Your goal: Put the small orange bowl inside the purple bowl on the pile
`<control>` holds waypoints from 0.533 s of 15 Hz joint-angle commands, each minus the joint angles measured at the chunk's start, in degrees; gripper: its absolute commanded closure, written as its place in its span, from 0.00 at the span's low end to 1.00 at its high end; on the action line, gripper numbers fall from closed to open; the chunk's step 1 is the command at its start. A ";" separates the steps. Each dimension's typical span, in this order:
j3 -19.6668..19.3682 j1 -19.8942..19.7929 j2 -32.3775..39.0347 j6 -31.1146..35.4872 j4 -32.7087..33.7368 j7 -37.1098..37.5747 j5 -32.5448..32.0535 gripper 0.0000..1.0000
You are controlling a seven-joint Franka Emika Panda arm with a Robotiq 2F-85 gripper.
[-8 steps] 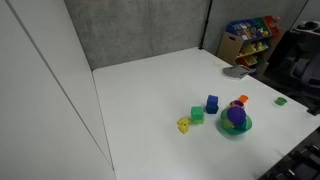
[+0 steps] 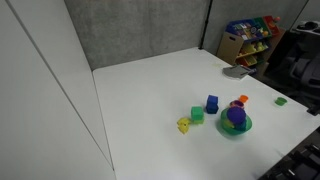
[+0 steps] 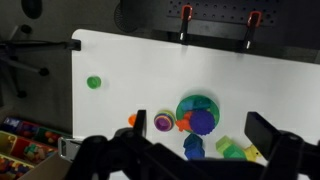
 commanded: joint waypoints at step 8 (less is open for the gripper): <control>-6.57 -0.94 12.96 14.98 4.76 -0.18 0.53 0.00</control>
